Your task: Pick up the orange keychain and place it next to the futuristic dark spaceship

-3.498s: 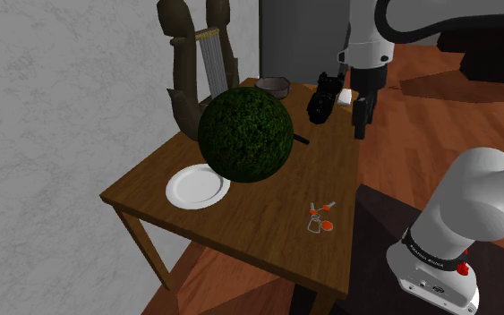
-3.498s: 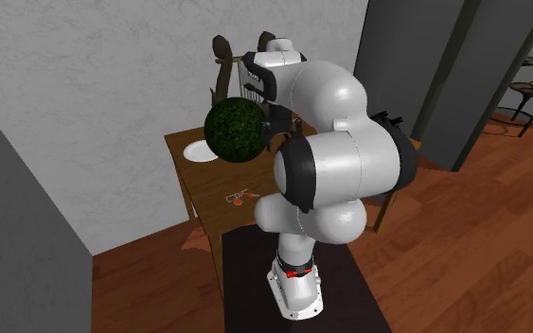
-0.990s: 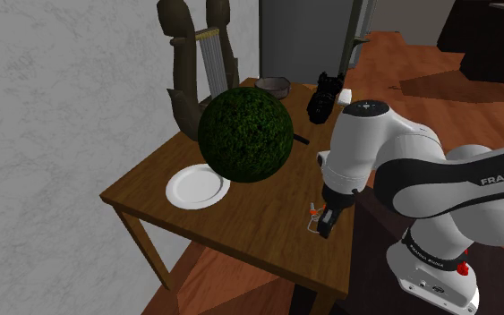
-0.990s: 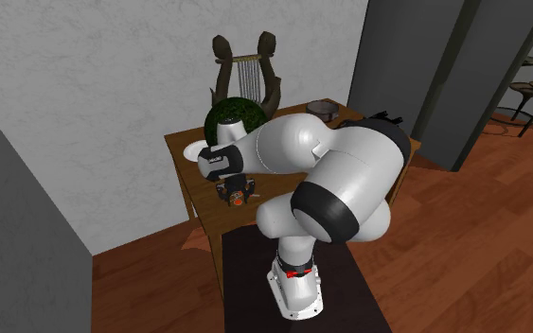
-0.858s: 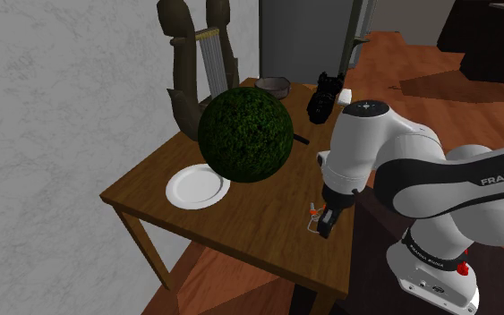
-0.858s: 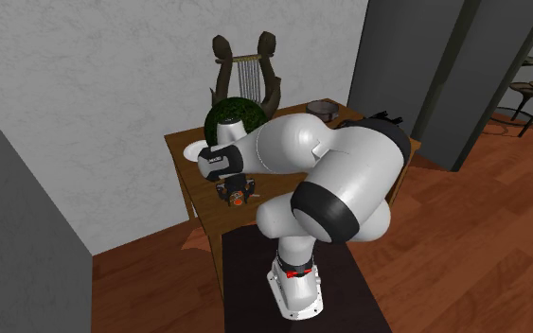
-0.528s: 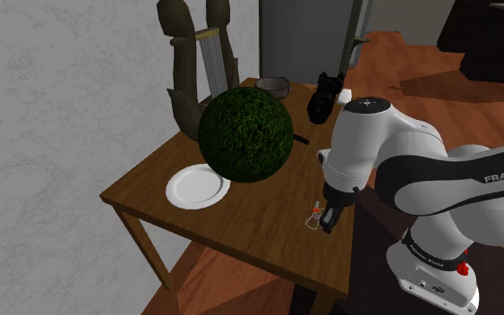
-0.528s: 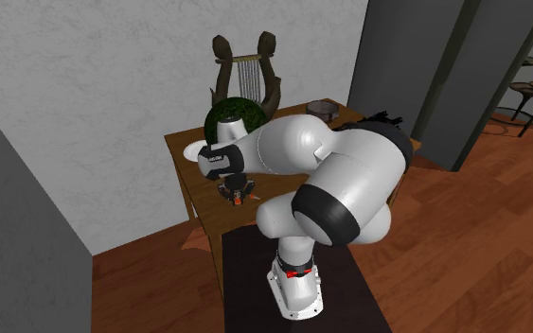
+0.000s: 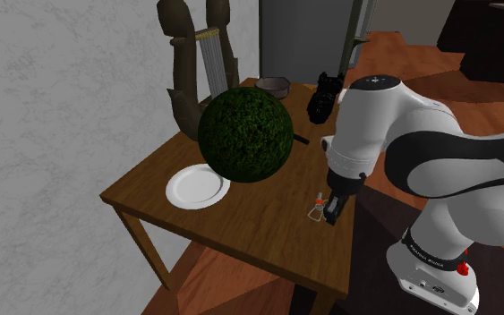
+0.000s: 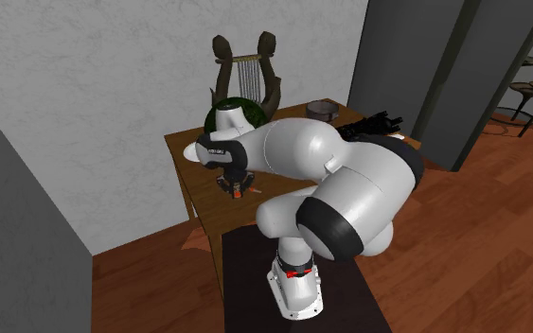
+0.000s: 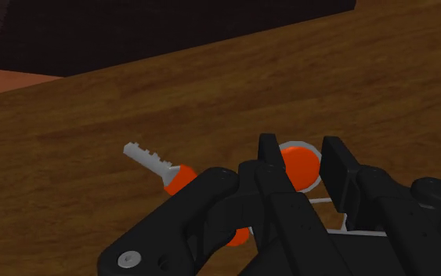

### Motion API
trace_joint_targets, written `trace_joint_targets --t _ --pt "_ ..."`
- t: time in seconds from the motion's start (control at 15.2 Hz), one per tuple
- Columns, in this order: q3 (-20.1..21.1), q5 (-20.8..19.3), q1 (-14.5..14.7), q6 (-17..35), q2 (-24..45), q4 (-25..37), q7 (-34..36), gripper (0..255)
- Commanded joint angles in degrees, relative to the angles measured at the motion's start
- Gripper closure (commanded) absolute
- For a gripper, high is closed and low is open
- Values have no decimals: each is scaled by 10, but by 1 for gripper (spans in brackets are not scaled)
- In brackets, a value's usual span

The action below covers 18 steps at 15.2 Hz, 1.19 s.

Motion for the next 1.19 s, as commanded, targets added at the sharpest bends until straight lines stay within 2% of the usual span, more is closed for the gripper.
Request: trace_joint_targets --t 0.0,1.12 --pt "-7 -8 -4 -19 -6 13 0 255" --pt "-51 -53 -23 -160 -32 129 4 255"
